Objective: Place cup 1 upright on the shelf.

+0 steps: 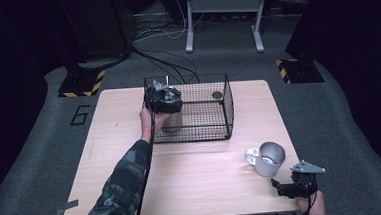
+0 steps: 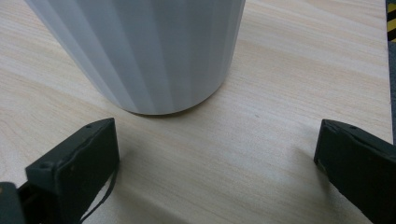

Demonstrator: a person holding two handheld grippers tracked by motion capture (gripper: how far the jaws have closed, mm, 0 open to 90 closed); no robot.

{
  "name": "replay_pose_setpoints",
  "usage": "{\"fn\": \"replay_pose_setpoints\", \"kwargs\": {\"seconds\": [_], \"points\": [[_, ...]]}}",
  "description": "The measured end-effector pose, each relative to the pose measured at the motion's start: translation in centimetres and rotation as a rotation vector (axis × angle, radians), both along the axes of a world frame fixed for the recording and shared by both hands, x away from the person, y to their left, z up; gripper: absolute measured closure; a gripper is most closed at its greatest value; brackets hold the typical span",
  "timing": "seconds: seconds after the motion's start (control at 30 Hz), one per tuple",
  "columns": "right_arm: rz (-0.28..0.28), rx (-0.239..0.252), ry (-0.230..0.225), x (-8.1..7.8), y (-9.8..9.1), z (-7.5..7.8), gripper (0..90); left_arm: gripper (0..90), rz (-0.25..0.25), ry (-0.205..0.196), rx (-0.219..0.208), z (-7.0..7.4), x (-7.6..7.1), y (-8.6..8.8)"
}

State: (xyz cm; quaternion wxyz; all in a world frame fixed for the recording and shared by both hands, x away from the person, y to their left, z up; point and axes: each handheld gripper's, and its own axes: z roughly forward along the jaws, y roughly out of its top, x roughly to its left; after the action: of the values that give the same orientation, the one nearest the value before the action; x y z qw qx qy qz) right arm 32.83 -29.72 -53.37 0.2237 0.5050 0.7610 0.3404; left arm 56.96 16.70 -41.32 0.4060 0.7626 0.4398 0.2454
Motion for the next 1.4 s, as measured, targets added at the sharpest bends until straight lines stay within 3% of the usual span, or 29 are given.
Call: {"fn": "replay_pose_setpoints", "kwargs": {"seconds": [0.77,0.9,1.07,1.13,1.23,1.4], "points": [[0.001,0.001,-0.001,0.0,0.0,0.0,0.0,1.7,0.015,0.035,0.011,0.5,-0.4,0.3],[0.001,0.001,0.0,0.0,0.0,0.0,0.0,1.0,0.001,0.03,0.056,1.1,-0.7,0.0],[0.001,0.001,0.001,0.0,0.0,0.0,0.0,0.1,0.014,0.054,0.052,1.7,-0.8,0.0],[0.001,0.0,0.001,0.0,0.0,0.0,0.0,0.1,0.018,0.05,0.06,1.8,-0.9,0.0],[0.0,0.001,-0.001,0.0,0.0,0.0,0.0,0.2,0.02,0.026,0.021,2.9,-1.1,0.2],[-0.001,0.001,-0.002,0.0,0.0,0.0,0.0,0.2,0.018,0.007,0.035,3.8,-1.6,0.4]]}}
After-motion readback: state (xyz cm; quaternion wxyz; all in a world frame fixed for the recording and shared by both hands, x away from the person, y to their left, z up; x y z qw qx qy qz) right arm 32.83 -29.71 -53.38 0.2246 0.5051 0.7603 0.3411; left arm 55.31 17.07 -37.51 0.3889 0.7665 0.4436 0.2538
